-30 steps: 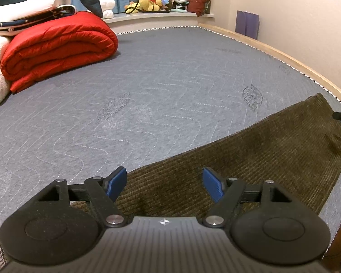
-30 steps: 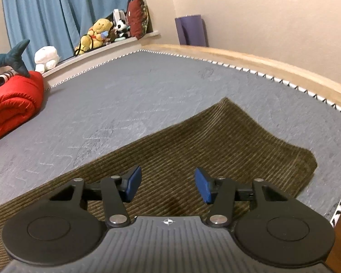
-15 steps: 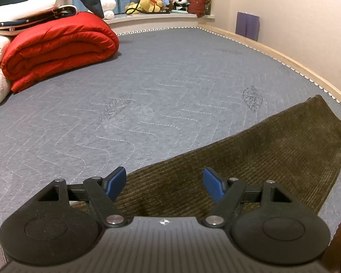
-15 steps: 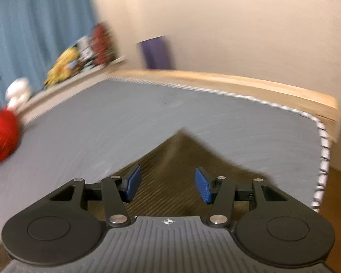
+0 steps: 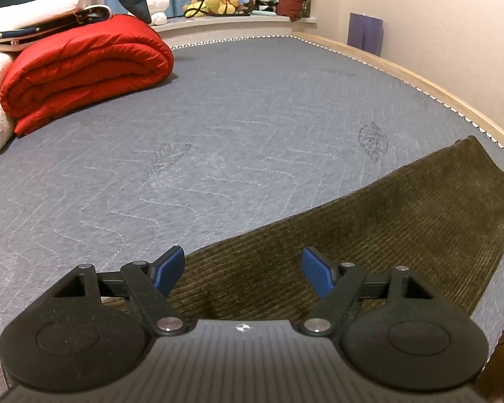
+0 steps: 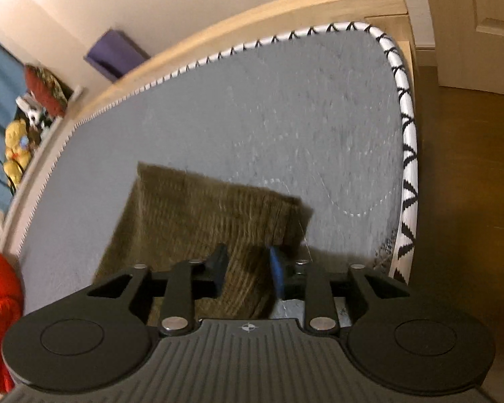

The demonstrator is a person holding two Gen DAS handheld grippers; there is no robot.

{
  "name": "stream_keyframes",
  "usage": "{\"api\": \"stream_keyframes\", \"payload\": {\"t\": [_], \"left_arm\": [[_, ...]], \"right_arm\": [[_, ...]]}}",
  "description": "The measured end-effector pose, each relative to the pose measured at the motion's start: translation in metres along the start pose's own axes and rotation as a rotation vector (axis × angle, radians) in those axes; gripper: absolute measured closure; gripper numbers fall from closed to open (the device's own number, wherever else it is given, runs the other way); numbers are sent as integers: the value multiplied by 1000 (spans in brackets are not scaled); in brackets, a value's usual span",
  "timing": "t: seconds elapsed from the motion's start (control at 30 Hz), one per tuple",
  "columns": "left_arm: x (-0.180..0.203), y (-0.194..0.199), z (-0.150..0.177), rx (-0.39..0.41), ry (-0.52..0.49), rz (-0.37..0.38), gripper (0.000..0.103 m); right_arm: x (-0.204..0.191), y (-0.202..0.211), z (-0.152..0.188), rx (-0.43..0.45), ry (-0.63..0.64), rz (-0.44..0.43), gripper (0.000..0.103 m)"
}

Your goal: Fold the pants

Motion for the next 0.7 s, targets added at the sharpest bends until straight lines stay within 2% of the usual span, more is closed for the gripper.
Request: {"api": "stream_keyframes", "payload": {"t": [0.03,0.13,0.37,0.43,0.5,0.6,0.7], "left_arm": [[0,-1,0,-1,0,-1,21],[1,-1,-1,-2,0,0,21],[0,0,0,-1,3,-6,21],[0,1,0,2,0,-5,21],[-1,3,0,5,-1,-5,21],[-7,6,-1,13,5,-17,21],[-18,11,-2,23,30,-33,21]], "right_arm": [[-1,-3,2,-11,4,0,54],[2,-5,1,-12,-27,18,55],[-4,-30,-8,-11,-49,-47,53],[-3,-34,-10,8,-62,-41,59],[-2,-36,-10,22,-68,-21,81],[-11,-29,-11,74,-66,-9,86],[-58,2,-7,198,65,-60,88]]}}
Point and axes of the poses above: each gripper's, at about its wrist camera, not at the fingertips, and y roughly against the way its jaws point, x to its right, z to its underside, the point moved 6 cm from there along -y, roughly the way its jaws point, and after that the axes turned 7 degrees about x, right-handed, at the moved point
